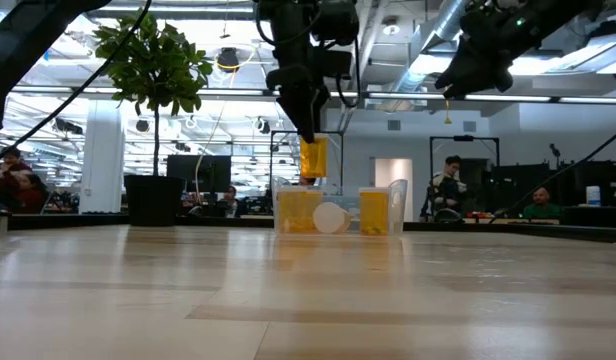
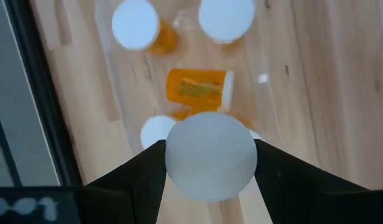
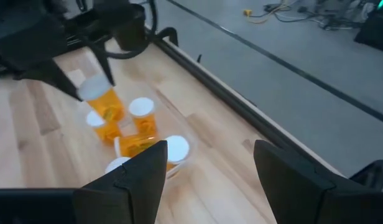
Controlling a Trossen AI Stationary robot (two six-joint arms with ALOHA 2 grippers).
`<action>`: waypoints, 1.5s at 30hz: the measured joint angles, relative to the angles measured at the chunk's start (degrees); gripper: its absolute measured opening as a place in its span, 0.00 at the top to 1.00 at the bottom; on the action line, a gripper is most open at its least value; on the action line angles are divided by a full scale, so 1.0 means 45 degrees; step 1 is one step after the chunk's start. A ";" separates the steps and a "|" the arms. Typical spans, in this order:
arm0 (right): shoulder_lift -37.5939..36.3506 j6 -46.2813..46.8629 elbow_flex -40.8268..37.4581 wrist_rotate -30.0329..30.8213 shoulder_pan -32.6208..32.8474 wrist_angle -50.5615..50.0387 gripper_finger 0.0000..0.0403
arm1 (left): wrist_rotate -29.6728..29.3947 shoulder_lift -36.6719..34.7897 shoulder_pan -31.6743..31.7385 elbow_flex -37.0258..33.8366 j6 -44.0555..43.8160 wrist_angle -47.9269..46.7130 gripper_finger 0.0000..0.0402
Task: Pick and place pill bottles into a basket
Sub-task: Put the orange pill bottle into the transparent bin
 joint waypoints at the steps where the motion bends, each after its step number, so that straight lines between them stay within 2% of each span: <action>1: 0.0000 -0.0035 0.0000 -0.0001 -0.0070 -0.0002 0.42 | 0.0062 0.0000 -0.0003 0.0000 0.0139 0.0038 0.47; 13: 0.0000 -0.0086 0.0000 -0.0012 -0.0734 -0.0007 0.42 | 0.0808 0.0000 0.0144 -0.0033 0.0832 0.0243 0.47; 26: 0.0000 -0.0280 0.0000 -0.0012 -0.1225 -0.0017 0.42 | 0.1242 -0.0005 0.0718 -0.1272 0.1218 0.1444 0.47; 45: 0.0005 -0.0280 0.0000 -0.0012 -0.1335 -0.0158 0.42 | 0.1214 0.0000 0.0801 -0.2404 0.1025 0.1943 0.46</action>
